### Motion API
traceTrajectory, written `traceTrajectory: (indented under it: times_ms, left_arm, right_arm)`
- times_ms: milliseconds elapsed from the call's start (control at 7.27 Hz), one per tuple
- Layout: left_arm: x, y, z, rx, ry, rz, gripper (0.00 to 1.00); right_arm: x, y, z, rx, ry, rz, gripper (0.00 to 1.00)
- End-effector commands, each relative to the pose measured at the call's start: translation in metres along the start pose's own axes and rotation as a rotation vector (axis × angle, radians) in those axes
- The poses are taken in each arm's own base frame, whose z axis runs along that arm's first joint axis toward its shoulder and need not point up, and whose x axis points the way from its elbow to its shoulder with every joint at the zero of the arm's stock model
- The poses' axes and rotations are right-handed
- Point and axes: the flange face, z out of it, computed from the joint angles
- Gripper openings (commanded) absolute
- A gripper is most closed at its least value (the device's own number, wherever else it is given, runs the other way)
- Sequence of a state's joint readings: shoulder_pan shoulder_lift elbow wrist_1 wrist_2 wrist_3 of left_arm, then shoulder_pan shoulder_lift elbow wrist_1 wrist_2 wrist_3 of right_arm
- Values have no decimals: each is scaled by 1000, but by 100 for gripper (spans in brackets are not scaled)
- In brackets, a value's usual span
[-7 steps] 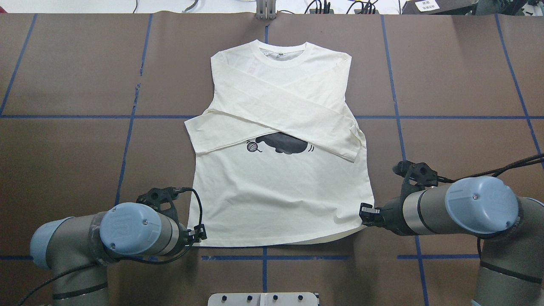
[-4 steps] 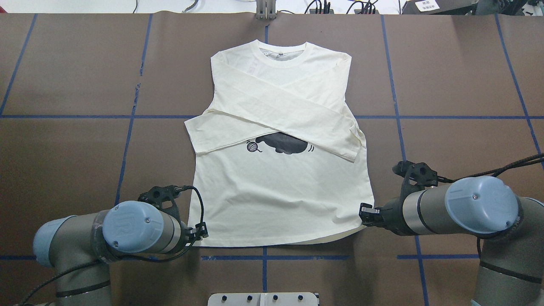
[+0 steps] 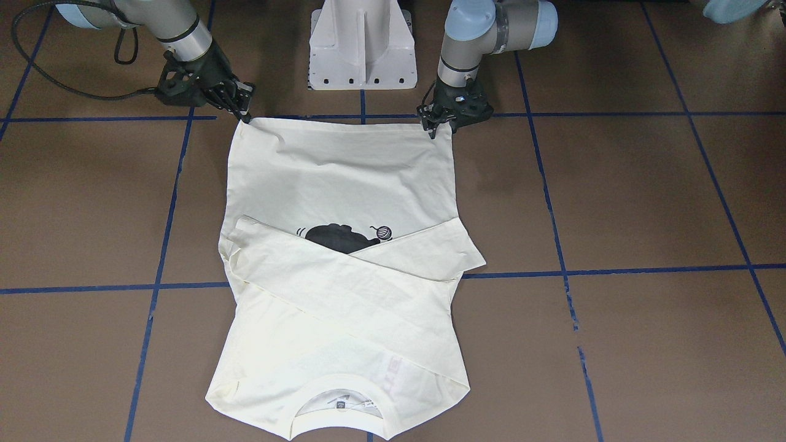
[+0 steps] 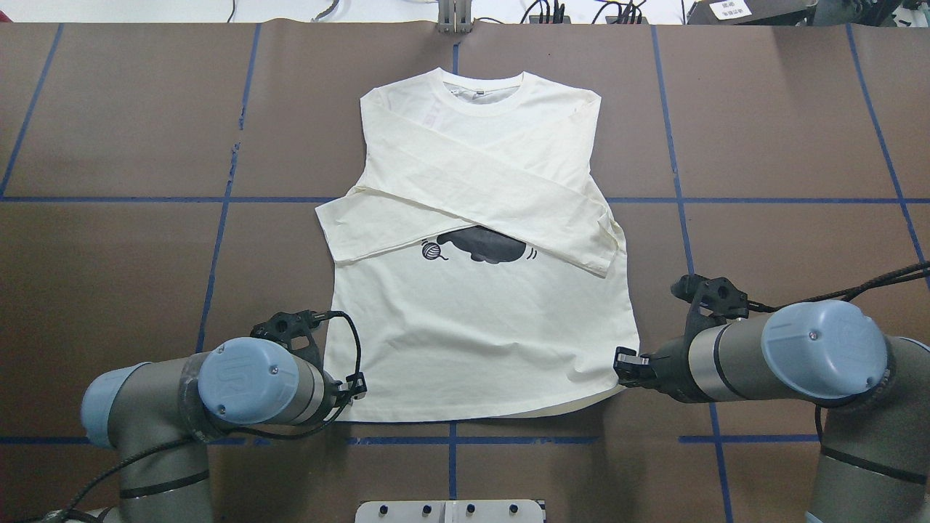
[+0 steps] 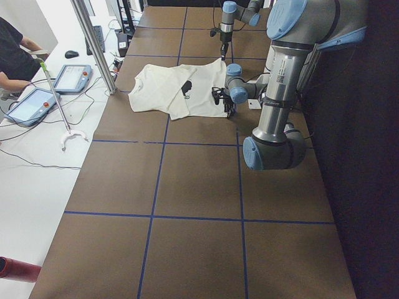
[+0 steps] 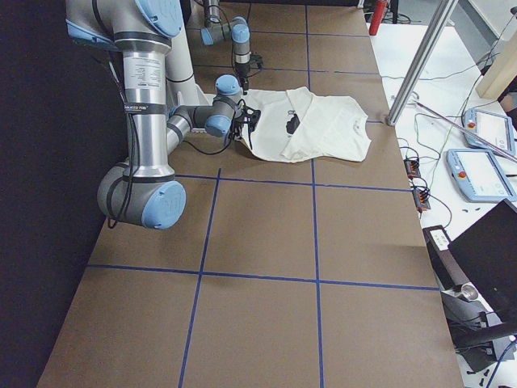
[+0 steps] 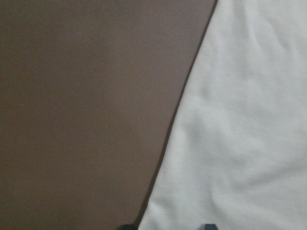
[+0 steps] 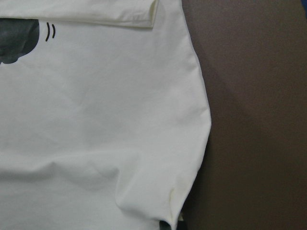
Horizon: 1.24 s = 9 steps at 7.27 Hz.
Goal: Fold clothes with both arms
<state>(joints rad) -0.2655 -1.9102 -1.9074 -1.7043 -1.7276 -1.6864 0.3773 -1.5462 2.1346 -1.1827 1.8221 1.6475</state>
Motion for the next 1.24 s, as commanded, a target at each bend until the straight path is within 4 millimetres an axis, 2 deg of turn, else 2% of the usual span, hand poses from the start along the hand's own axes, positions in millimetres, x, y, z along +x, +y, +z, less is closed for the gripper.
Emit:
traceTrajectory:
  times_ms: [0,275,1101]
  left_arm:
    - [-1,0,-4,-1,5,0,57]
    - [-4,-1,-2,0,-1,-1,53]
    - [-11,-1,-2,0,-7,1,13]
  right_arm:
    - [0,0,0,0,-1,0,0]
    - [0,0,0,0,-1,0,0]
    - [1,0,2,0,4,2,0]
